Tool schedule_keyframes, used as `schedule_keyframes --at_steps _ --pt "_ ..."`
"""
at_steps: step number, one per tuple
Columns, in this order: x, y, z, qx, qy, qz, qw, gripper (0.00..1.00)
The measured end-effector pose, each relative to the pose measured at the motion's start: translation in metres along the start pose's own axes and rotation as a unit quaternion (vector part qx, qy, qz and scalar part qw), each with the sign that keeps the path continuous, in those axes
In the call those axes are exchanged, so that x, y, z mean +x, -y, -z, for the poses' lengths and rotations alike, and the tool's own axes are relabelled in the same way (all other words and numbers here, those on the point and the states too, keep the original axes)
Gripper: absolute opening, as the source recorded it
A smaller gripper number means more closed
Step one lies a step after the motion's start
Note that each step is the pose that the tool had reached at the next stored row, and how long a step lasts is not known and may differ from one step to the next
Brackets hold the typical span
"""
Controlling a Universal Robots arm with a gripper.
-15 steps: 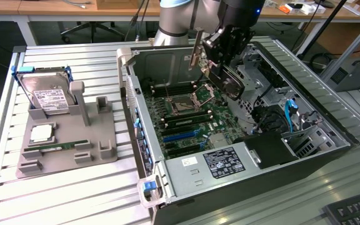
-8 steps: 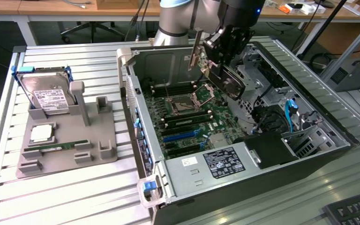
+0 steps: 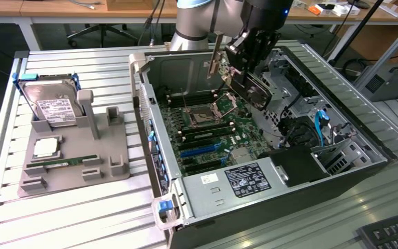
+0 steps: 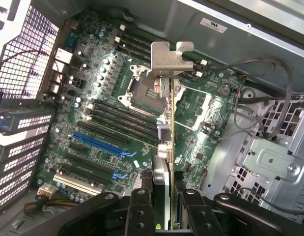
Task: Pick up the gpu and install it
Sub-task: 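Insert the gpu into the slot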
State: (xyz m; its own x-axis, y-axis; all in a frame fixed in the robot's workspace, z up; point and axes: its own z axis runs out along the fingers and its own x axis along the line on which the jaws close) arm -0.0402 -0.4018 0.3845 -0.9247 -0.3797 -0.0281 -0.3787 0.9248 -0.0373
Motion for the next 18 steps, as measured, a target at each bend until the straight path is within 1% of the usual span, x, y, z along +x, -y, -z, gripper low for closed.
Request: schedule_keyframes --at_steps 10,18 --pt "0.0 0.0 0.0 0.0004 0.0004 0.021 0.9998 0.27" --pt "0.0 0.0 0.0 0.0015 0.0003 0.036 0.9994 0.27"
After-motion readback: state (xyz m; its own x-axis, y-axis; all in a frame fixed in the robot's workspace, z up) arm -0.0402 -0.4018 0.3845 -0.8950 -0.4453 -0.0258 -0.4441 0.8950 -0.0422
